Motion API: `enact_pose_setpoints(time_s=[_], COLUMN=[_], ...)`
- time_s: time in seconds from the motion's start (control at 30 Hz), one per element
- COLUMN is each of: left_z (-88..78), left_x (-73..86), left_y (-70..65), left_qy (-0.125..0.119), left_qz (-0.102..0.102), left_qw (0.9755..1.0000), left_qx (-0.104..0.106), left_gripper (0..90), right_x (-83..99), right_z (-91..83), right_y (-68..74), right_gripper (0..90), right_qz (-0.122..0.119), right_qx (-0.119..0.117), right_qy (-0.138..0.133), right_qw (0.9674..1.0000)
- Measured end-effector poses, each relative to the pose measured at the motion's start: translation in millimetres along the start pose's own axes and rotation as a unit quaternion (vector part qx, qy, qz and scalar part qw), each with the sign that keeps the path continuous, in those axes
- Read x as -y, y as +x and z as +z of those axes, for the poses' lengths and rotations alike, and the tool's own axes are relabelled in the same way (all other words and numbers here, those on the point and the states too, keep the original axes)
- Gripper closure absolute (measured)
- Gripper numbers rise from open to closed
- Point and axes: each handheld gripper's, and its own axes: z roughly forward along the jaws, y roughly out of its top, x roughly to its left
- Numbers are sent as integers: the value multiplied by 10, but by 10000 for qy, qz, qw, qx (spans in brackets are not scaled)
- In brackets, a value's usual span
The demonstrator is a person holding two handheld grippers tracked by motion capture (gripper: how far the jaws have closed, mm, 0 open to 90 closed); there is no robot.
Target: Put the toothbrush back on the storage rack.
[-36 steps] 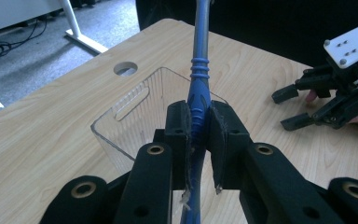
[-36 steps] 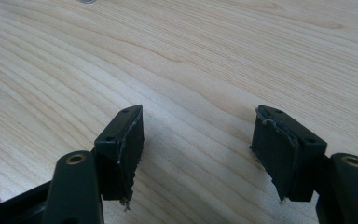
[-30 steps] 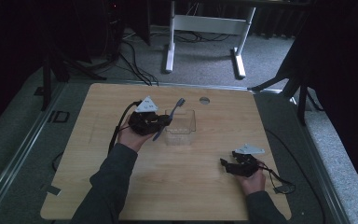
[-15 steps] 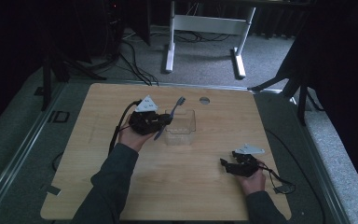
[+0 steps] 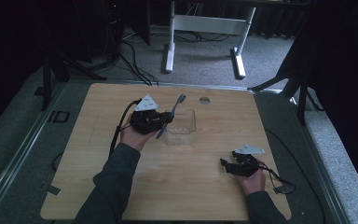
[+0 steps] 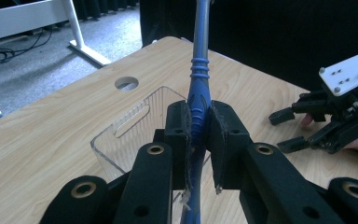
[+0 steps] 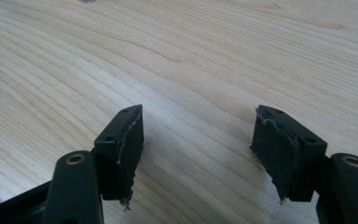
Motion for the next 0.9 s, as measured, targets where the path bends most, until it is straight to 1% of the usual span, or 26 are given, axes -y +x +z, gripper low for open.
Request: enact_pose_setpoints(time_s=[0.3, 0.57, 0.9], left_z=[33, 52, 79], left_x=[-24, -30, -42], left_y=[-18, -11, -10], left_qy=[-95, -202, -323], left_qz=[-23, -94, -185], left_qw=[9999, 9997, 9993], left_qx=[-29, -79, -71], left_gripper=[786, 786, 786], right_x=[0, 0, 0], right_z=[0, 0, 0], right_y=[0, 0, 0], right_gripper=[334, 334, 334], right_qz=[1, 0, 0], right_qx=[0, -1, -1], right_qy=[0, 0, 0], right_qw=[10000, 10000, 10000])
